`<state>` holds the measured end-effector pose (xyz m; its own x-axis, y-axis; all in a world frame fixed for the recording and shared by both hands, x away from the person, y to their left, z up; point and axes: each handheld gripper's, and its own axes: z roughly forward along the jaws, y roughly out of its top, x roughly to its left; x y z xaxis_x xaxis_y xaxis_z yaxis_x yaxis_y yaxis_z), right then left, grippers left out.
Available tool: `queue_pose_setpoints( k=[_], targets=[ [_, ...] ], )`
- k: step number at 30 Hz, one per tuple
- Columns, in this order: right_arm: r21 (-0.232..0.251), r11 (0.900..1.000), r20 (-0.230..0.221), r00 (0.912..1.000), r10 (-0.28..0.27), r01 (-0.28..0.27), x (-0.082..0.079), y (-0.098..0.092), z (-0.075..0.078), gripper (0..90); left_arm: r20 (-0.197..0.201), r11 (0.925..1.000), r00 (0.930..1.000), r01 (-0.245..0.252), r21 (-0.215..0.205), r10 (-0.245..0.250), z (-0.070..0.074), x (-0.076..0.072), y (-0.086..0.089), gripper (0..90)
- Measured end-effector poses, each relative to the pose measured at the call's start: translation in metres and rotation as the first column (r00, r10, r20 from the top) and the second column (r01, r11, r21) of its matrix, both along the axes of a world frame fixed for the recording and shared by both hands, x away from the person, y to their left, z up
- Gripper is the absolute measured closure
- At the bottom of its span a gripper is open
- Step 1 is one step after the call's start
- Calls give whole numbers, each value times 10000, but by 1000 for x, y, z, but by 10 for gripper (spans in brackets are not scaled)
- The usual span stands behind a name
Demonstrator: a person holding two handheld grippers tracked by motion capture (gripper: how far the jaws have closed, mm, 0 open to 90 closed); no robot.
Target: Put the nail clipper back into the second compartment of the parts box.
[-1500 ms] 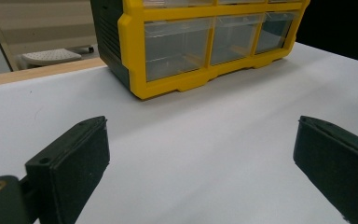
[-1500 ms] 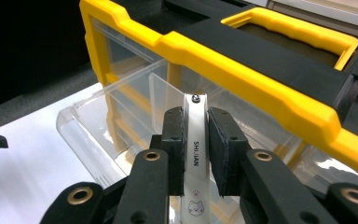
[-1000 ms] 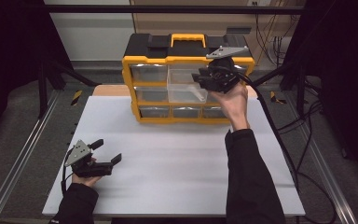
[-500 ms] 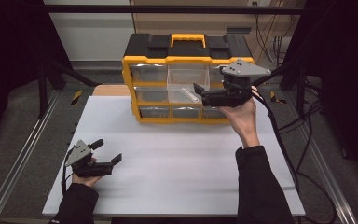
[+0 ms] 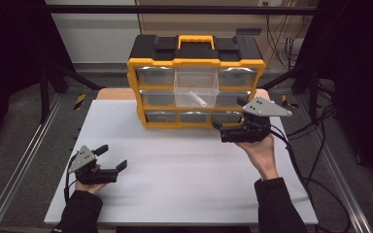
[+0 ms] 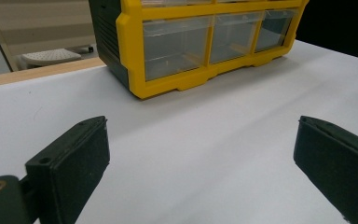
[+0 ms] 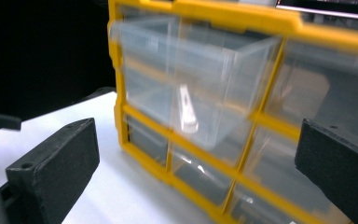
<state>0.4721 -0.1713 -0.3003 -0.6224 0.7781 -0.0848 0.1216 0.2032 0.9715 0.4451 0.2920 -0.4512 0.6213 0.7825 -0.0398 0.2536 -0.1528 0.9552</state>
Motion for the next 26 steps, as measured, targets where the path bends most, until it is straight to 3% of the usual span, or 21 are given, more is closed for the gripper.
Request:
queue_pose_setpoints(
  k=[5, 8, 14, 21, 26],
  targets=[
    [-23, 9997, -322, 9992, 234, -235, -8, -8, -33, 7, 24, 10000, 10000, 28, 78, -28, 0, 0, 0, 33],
    [428, 9984, -760, 9963, 410, -379, -12, -18, -53, 6, -6, 9999, 10000, 41, 94, -41, 0, 0, 0, 33],
    [902, 9952, -844, 9954, 455, -378, -20, -36, -87, 7, -26, 9999, 10000, 83, 129, -82, -1, 0, -1, 33],
    [601, 9979, -1229, 9920, 302, -229, -28, -49, -119, 6, 8, 9999, 10000, 73, 134, -73, 0, 0, -2, 33],
    [1163, 9929, -1350, 9900, 410, -253, -30, -58, -132, 6, 9, 9999, 9999, 105, 131, -105, -1, 0, -3, 33]
  ],
)
